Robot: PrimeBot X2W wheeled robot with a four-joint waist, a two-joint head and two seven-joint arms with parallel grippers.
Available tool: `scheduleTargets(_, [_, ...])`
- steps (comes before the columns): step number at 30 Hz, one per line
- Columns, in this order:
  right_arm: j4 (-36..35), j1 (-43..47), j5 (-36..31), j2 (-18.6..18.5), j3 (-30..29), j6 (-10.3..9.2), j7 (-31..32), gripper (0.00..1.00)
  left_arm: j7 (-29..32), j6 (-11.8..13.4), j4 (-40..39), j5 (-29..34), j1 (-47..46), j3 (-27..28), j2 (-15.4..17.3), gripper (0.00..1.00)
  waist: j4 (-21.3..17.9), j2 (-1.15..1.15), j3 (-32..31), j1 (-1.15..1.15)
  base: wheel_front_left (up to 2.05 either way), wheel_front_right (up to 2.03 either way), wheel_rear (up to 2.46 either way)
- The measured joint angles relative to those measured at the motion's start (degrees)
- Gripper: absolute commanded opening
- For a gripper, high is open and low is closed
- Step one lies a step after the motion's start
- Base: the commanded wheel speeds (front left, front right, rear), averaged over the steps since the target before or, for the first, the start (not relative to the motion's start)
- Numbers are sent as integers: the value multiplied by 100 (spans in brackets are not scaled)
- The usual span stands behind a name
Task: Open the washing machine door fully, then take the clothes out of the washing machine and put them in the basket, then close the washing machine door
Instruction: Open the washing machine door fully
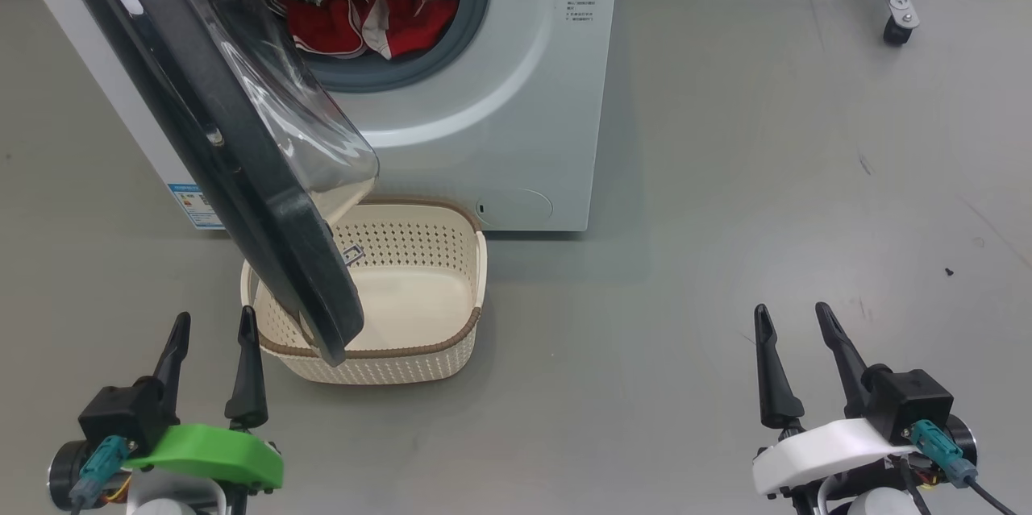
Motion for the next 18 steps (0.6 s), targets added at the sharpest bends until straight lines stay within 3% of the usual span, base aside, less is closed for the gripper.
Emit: scheduleTargets(18, [32,23,-200,125,-115,153,0,100,0,-1,90,53,-1,-51,-5,100,40,0,-20,0,0,0,0])
